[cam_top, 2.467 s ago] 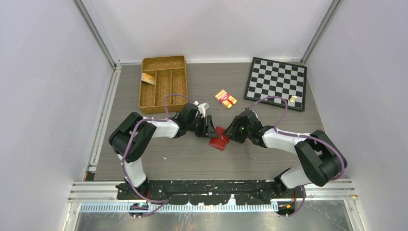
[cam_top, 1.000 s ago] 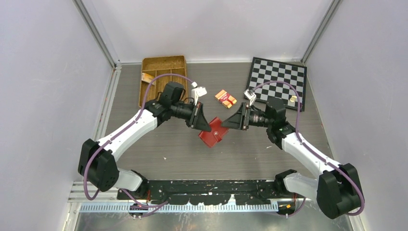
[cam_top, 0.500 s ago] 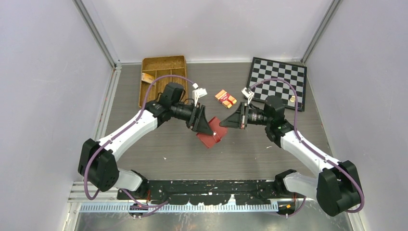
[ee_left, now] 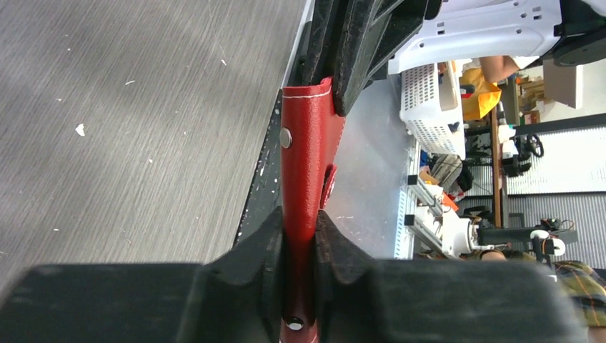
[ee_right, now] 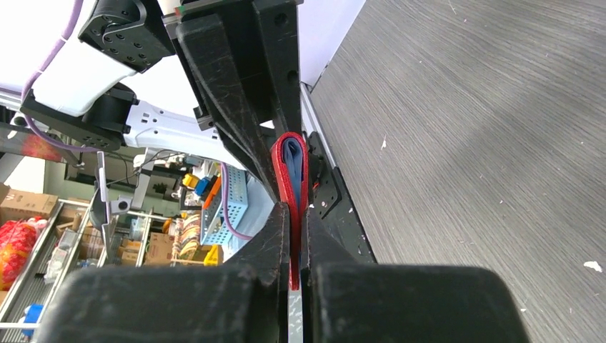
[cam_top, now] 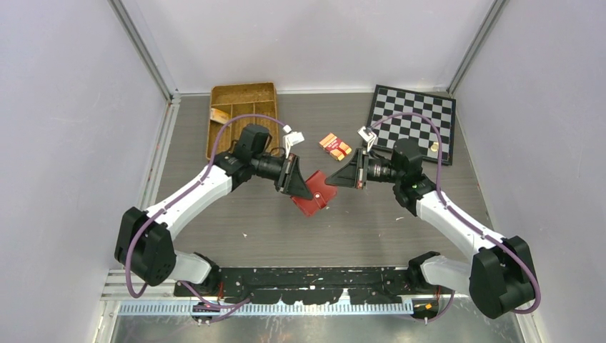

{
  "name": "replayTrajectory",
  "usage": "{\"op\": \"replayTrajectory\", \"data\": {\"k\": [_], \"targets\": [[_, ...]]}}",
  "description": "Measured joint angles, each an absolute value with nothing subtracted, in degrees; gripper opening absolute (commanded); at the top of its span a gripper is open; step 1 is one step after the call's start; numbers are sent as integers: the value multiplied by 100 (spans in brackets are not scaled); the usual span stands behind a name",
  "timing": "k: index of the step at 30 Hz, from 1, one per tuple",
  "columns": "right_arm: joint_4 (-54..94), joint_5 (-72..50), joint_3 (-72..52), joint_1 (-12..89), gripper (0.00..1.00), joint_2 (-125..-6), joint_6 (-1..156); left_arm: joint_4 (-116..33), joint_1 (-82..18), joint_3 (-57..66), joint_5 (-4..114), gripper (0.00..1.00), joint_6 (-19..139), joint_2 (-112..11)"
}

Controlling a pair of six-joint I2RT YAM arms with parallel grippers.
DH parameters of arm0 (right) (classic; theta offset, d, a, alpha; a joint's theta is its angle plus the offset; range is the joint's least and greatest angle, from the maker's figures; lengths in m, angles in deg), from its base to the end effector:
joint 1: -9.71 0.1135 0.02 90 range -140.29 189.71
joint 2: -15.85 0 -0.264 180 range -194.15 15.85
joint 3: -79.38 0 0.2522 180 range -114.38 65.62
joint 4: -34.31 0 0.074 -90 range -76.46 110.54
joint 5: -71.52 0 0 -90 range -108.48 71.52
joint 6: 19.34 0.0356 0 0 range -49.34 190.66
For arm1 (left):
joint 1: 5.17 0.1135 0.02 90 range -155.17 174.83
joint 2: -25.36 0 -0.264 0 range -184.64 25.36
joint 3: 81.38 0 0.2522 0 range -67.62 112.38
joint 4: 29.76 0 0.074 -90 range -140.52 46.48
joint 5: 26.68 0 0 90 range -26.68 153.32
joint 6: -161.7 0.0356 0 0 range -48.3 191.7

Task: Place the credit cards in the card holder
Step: Open the card holder at the center of the board.

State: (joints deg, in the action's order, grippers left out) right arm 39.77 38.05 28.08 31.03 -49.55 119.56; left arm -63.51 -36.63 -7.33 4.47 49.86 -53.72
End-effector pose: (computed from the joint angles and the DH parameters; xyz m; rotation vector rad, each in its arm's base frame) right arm 0.2196 0.1176 0.2780 -0.3801 1.9533 1.6875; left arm 0.2343 -0.1790 0.2927 0.8026 2.2125 -1.6339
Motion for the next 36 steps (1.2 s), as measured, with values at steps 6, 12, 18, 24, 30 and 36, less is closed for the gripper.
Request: {"op": "replayTrajectory", "data": {"k": [6,12,18,24,30,36], "targets": [[3684,3739,2655,3103,53,-4953,11742,-6219,-3617,-761,366,0,4909,-5372],[2082,2915,2172,3116,65,-4584,10805,-6222,-3449,-781,428,0,4833,-5377],[1472,2544,2083,3145,54,-4151,10435,-6357,-3285,-781,548,0,4809,-5541],[1413,2614,2017,3630,40,-4291,10335,-6567,-3274,-781,559,0,4809,-5812],[1492,2751,1825,4303,37,-4993,10273,-6528,-3274,-781,353,0,4760,-5812],[1439,2675,1825,4351,40,-5194,10081,-6337,-3281,-788,139,0,4660,-5792]]}}
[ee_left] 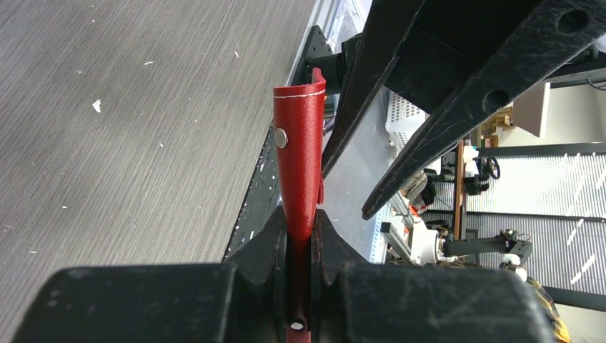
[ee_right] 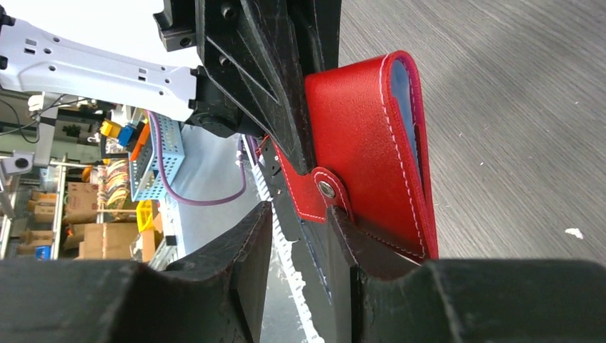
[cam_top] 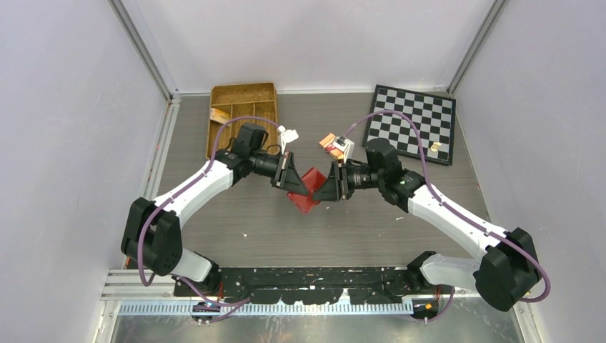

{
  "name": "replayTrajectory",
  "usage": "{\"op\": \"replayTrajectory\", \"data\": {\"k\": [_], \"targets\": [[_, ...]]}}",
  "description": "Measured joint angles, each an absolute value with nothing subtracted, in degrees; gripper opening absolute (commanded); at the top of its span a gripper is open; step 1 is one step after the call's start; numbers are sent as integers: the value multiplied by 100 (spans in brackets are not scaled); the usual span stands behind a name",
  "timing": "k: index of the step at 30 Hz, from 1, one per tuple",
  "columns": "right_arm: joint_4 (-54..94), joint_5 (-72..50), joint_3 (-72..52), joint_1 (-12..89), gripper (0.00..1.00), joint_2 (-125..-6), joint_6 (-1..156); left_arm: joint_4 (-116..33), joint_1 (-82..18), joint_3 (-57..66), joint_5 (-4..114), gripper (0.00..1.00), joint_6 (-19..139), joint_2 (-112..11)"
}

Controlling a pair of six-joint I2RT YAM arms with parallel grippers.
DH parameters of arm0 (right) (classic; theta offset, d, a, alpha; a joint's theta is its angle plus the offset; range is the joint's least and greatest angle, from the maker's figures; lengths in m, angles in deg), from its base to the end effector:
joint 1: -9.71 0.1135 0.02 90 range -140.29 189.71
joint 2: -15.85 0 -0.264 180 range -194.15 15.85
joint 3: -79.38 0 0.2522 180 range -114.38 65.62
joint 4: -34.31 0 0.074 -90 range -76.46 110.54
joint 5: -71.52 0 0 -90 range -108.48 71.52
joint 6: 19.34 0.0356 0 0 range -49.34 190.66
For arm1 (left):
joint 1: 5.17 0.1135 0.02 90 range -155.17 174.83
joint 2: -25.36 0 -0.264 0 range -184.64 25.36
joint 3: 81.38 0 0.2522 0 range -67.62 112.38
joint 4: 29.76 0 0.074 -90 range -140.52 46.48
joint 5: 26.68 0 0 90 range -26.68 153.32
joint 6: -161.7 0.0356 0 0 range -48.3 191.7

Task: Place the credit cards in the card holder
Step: Open the card holder at the center of the board.

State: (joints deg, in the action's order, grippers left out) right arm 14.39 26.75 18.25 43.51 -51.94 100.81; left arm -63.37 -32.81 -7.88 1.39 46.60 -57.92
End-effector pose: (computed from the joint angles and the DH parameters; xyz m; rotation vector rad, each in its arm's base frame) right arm 0.2014 0.1653 0.2843 -0.6219 2.1324 1.4639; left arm 0.2544 -0.1687 0.2705 0.6554 2.3221 -1.7028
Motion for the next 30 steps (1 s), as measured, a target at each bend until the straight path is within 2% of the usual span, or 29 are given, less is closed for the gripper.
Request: {"op": "replayTrajectory", "data": {"k": [30], "targets": [[1116,2137,1729,4334,43,-4713,9598,-6235,-3372,-799,-104,0,4666,-5674]]}}
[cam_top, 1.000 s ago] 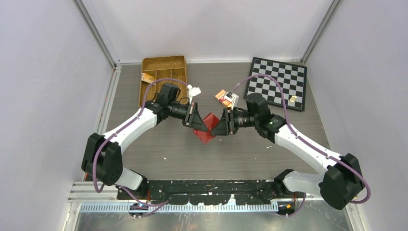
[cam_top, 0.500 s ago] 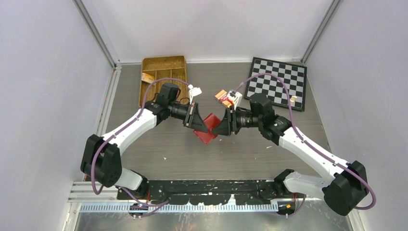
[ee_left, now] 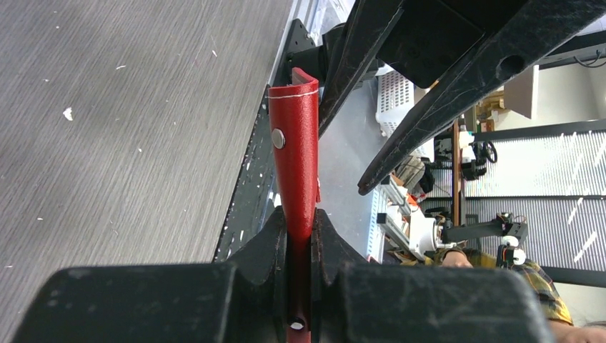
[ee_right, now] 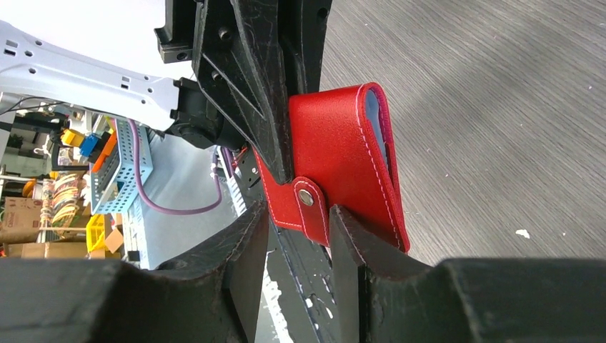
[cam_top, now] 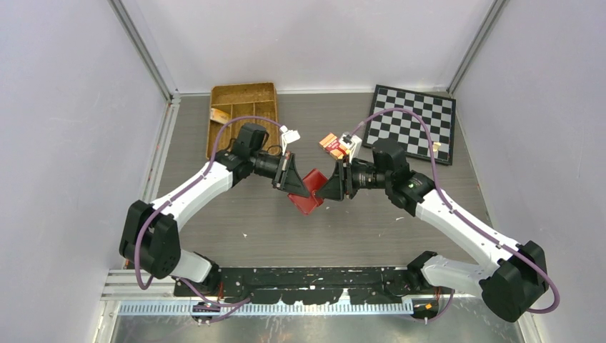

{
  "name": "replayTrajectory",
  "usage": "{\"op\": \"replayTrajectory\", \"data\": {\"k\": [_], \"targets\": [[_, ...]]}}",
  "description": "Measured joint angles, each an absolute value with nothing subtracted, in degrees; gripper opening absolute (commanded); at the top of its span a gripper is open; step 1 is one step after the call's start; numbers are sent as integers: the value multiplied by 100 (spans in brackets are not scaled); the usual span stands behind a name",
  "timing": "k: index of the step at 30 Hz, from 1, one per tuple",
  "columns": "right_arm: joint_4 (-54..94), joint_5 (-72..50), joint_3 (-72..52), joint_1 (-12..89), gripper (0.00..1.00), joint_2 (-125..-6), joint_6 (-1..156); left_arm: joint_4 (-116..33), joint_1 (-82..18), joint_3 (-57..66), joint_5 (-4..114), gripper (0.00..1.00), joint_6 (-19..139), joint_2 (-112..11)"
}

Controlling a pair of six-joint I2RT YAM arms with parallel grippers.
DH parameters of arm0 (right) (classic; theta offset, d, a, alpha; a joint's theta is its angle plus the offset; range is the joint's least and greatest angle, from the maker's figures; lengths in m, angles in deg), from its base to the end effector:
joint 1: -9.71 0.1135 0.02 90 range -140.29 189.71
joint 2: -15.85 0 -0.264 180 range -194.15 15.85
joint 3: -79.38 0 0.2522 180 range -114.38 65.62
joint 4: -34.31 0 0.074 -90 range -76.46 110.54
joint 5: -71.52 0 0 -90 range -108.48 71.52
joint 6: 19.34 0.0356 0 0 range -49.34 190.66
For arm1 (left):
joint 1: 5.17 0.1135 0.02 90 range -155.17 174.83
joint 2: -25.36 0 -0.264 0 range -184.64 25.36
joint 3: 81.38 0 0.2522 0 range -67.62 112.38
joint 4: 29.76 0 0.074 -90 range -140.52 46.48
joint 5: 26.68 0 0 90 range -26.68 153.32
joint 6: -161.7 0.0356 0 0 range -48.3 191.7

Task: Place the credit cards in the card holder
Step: Open the card holder at the center of the board.

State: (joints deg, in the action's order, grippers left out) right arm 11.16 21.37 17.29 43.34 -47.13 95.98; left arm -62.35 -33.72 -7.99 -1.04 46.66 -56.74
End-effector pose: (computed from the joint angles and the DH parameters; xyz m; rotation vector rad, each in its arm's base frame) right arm 0.1912 0.1546 0.3035 -0.6413 2.0473 1.3258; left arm 0.2483 -0.1717 0.2778 0.7217 2.2680 -1.7527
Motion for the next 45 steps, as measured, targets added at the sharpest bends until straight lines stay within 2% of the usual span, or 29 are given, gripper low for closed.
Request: {"op": "replayTrajectory", "data": {"k": [14,26,45], "targets": [[1343,2797,1729,4297,43,-5106,9764,-6316,-3392,-845,-104,0,4699,-5611],[1621,3241,1731,4380,35,-5213,10085,-6661,-3388,-842,-84,0,4997,-5539],[1710,3243,1731,4504,23,-5467,10114,-7008,-3320,-845,34,0,5110,-5525]]}}
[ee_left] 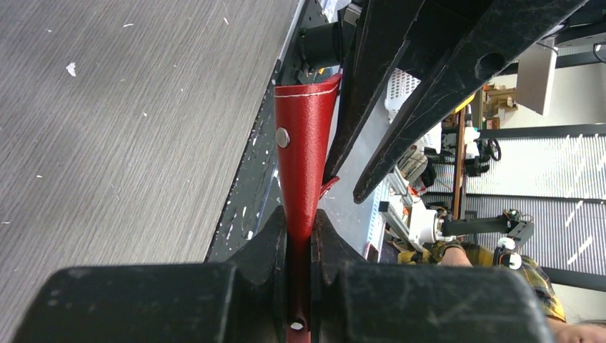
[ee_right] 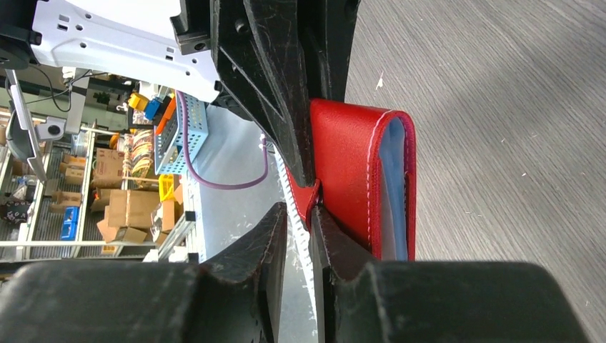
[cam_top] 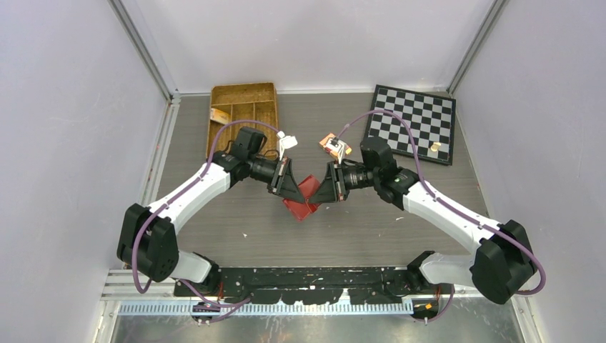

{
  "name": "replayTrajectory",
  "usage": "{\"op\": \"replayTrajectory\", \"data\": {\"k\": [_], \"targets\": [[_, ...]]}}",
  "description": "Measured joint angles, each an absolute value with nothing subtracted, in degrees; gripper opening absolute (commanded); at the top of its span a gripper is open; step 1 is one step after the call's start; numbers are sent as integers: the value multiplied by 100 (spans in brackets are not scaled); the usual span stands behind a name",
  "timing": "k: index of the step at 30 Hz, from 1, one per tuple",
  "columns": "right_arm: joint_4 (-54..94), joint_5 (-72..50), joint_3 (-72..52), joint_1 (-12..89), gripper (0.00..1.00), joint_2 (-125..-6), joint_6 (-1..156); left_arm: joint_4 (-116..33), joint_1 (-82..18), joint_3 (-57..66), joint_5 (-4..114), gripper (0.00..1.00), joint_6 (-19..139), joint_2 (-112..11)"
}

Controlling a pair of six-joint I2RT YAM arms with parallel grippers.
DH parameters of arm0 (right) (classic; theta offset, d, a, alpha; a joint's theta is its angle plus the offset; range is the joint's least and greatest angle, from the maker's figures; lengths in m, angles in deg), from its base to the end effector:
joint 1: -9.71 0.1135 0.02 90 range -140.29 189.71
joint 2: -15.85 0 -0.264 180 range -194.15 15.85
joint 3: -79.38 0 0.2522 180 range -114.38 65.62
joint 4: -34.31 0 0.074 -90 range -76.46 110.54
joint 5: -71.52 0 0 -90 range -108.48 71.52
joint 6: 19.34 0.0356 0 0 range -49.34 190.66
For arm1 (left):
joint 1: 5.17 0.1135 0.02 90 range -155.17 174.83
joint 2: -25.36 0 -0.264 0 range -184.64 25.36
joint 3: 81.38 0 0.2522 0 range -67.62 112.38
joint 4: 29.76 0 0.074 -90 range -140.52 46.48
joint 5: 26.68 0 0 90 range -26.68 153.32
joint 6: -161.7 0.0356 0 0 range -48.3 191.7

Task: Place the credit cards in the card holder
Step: Open the card holder at the center of the board.

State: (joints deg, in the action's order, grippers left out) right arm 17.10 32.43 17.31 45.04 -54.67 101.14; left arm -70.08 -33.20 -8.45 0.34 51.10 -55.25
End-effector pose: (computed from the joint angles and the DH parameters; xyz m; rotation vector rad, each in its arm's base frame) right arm 0.2030 0.1777 0.2836 -0.7272 2.1008 1.5788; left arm 0.2386 -0.1630 0.2732 0.7140 2.3430 -1.7079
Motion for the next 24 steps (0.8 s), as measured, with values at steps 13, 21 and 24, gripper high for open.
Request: {"op": "replayTrajectory", "data": {"k": [13,21,24], "targets": [[1771,3261,1726,4681,20,-5613,10116,-6912,-3287,-842,122,0,5086,-5525],[1758,3287,1722,4863,20,-5727,10099,-6709,-3291,-842,119,0,4994,-5523],[1476,3237,1639,4867,27,-5716,9961,-6707,-3272,-842,185,0,4988,-5517]]}}
